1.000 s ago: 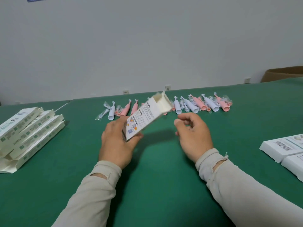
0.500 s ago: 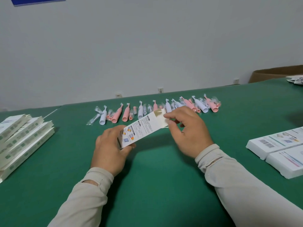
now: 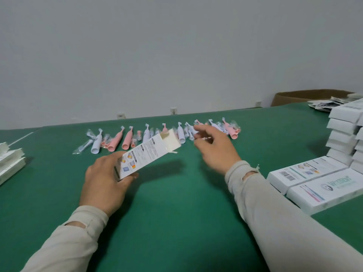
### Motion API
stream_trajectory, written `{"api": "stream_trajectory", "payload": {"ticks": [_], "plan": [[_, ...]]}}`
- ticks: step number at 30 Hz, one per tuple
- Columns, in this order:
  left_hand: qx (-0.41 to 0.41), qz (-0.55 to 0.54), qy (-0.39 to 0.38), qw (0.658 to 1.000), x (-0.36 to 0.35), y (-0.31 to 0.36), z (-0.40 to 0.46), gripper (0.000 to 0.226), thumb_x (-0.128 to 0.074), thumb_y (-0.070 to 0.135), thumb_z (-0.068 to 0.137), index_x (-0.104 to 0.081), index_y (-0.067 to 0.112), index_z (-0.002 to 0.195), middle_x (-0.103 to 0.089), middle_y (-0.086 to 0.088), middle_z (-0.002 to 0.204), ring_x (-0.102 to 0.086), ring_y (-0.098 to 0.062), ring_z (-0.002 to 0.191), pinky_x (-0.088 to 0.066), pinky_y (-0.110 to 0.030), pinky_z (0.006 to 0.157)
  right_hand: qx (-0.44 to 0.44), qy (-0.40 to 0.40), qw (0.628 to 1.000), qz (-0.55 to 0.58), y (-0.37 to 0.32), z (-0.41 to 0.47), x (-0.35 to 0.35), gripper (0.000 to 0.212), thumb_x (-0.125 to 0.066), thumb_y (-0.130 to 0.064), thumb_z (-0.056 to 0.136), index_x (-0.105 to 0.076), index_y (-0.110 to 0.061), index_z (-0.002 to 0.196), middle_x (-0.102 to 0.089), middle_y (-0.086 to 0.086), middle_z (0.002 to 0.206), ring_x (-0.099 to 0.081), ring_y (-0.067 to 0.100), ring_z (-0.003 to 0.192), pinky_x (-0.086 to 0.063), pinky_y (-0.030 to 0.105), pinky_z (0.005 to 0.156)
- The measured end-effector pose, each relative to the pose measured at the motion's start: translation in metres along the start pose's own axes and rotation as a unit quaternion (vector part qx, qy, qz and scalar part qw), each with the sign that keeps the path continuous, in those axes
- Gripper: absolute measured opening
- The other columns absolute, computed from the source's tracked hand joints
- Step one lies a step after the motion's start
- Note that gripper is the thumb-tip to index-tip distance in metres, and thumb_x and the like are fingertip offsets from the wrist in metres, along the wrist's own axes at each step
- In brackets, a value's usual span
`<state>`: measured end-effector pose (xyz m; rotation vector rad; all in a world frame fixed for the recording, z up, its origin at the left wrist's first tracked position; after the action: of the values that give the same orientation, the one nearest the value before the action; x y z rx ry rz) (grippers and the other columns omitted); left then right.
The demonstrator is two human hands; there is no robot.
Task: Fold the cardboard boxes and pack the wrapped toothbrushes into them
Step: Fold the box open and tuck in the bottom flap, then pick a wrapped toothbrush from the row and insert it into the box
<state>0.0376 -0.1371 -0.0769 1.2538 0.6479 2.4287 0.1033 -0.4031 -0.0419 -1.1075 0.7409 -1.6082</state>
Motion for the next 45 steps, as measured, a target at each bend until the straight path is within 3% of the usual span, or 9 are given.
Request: {"api": "stream_trajectory", "payload": {"ticks": [5, 11, 15, 21, 27, 32, 36, 39, 45], "plan": [[0.026, 0.100, 0.026, 0.994, -0.012, -0.006, 0.017, 0.049, -0.074, 0.030, 0.082, -0.059, 0.030, 0.129, -0.058, -0.007, 0.129, -0.049, -0.038, 0.117, -0.042, -0.050, 0.097, -0.137, 0.170, 0.961, -0.170, 0.030, 0.086, 0.061, 0.036, -0.057, -0.015, 0.094, -0.059, -0.017, 0.130, -0.061, 0.005, 0.131, -0.061, 0.022, 0.101, -0.046, 0.028, 0.090], [0.041, 0.109, 0.071, 0.991, -0.024, -0.029, 0.024, 0.050, -0.077, 0.033, 0.077, -0.058, 0.029, 0.124, -0.056, -0.010, 0.128, -0.047, -0.041, 0.116, -0.045, -0.056, 0.093, -0.186, 0.034, 0.921, -0.341, 0.084, 0.156, 0.103, 0.051, -0.045, -0.006, 0.098, -0.050, -0.024, 0.145, -0.050, 0.008, 0.149, -0.055, 0.022, 0.096, -0.047, 0.030, 0.088], [0.027, 0.083, 0.060, 0.994, -0.031, -0.043, 0.032, 0.049, -0.076, 0.036, 0.077, -0.058, 0.033, 0.123, -0.058, -0.005, 0.125, -0.049, -0.036, 0.117, -0.046, -0.058, 0.095, -0.188, -0.074, 0.889, -0.410, 0.108, 0.182, 0.094, 0.057, -0.052, 0.002, 0.092, -0.054, -0.022, 0.143, -0.043, 0.006, 0.154, -0.046, 0.031, 0.136, -0.038, 0.036, 0.112], [0.037, 0.048, 0.052, 0.997, -0.034, -0.050, 0.033, 0.056, -0.074, 0.039, 0.076, -0.055, 0.039, 0.130, -0.059, -0.002, 0.124, -0.052, -0.036, 0.114, -0.046, -0.059, 0.097, -0.210, -0.037, 0.881, -0.423, 0.129, 0.197, 0.090, 0.017, -0.056, -0.016, 0.097, -0.064, -0.006, 0.108, -0.066, 0.011, 0.083, -0.058, 0.017, 0.056, -0.041, 0.017, 0.041], [0.016, 0.065, 0.072, 0.995, -0.034, -0.044, 0.030, 0.058, -0.079, 0.029, 0.074, -0.058, 0.032, 0.128, -0.059, -0.006, 0.123, -0.049, -0.035, 0.116, -0.043, -0.058, 0.099, -0.275, 0.037, 0.854, -0.440, 0.136, 0.201, 0.094, 0.030, -0.064, -0.026, 0.090, -0.054, -0.011, 0.066, -0.065, 0.011, 0.065, -0.059, 0.026, 0.073, -0.044, 0.030, 0.066], [0.018, 0.075, 0.076, 0.994, -0.033, -0.042, 0.030, 0.058, -0.081, 0.027, 0.074, -0.060, 0.028, 0.128, -0.060, -0.008, 0.123, -0.050, -0.035, 0.115, -0.042, -0.054, 0.099, -0.315, 0.051, 0.800, -0.509, 0.130, 0.182, 0.092, 0.021, -0.068, -0.022, 0.088, -0.065, -0.010, 0.104, -0.057, 0.007, 0.088, -0.058, 0.031, 0.086, -0.048, 0.033, 0.073], [0.035, 0.060, 0.072, 0.995, -0.030, -0.037, 0.030, 0.056, -0.080, 0.027, 0.076, -0.061, 0.025, 0.128, -0.059, -0.009, 0.127, -0.047, -0.037, 0.119, -0.035, -0.049, 0.101, -0.300, 0.122, 0.854, -0.408, 0.094, 0.153, 0.090, 0.053, -0.066, -0.018, 0.090, -0.044, -0.004, 0.136, -0.059, 0.018, 0.127, -0.062, 0.036, 0.108, -0.051, 0.039, 0.083], [0.040, 0.044, 0.076, 0.995, -0.023, -0.028, 0.029, 0.054, -0.078, 0.026, 0.078, -0.061, 0.025, 0.129, -0.058, -0.009, 0.128, -0.047, -0.038, 0.119, -0.035, -0.048, 0.100, -0.181, 0.124, 0.933, -0.287, 0.032, 0.109, 0.057, 0.046, -0.069, -0.025, 0.087, -0.043, -0.013, 0.122, -0.060, 0.010, 0.110, -0.061, 0.029, 0.082, -0.048, 0.035, 0.069], [0.054, 0.021, 0.094, 0.994, 0.006, -0.017, 0.011, 0.056, -0.076, 0.023, 0.081, -0.058, 0.025, 0.134, -0.056, -0.007, 0.132, -0.045, -0.034, 0.123, -0.032, -0.042, 0.101, -0.029, -0.166, 0.924, -0.343, -0.031, -0.031, -0.057, 0.035, -0.058, -0.035, 0.086, -0.048, -0.030, 0.119, -0.046, -0.003, 0.101, -0.055, 0.020, 0.079, -0.047, 0.033, 0.071]]}}
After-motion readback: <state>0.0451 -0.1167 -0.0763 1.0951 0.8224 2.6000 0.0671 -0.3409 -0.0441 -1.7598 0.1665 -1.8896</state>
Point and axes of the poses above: each hand's wrist, its own z-axis towards the middle knuckle, its own x-axis out of the back of the hand, y = z × x, the point moved 1 cm from there along z, towards the middle knuckle
